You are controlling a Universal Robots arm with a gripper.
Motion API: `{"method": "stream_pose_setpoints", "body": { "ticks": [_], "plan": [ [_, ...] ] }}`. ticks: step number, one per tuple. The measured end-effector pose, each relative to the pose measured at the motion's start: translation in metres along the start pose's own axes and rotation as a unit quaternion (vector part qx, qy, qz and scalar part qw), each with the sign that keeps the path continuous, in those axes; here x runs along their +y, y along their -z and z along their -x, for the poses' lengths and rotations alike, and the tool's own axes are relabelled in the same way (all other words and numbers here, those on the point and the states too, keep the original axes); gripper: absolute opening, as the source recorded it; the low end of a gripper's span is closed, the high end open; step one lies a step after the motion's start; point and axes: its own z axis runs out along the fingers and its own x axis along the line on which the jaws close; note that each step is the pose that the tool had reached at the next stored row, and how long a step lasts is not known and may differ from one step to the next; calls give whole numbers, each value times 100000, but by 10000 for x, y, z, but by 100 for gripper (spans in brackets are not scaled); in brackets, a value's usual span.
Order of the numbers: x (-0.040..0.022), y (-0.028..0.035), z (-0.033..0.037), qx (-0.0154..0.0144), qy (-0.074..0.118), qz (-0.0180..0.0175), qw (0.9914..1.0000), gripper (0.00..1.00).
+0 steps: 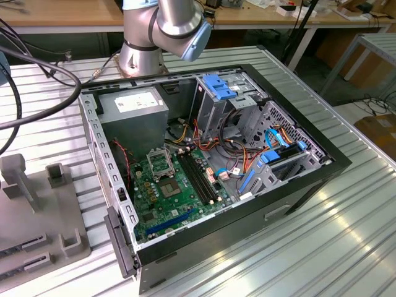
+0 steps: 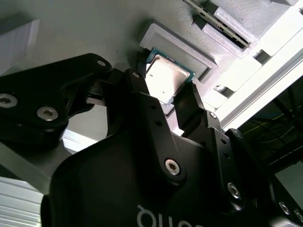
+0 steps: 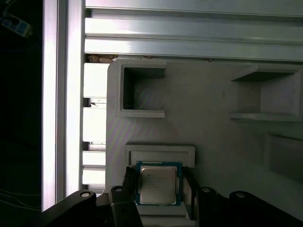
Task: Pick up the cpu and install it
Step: 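Pick up the cpu and move it towards the insertion slot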
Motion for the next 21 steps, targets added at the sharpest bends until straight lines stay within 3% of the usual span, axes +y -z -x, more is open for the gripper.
{"method": "stream_pose_setpoints", "body": {
  "ticks": [21],
  "plan": [
    [0,11,3,2,0,-3,100000,47]
  ]
}}
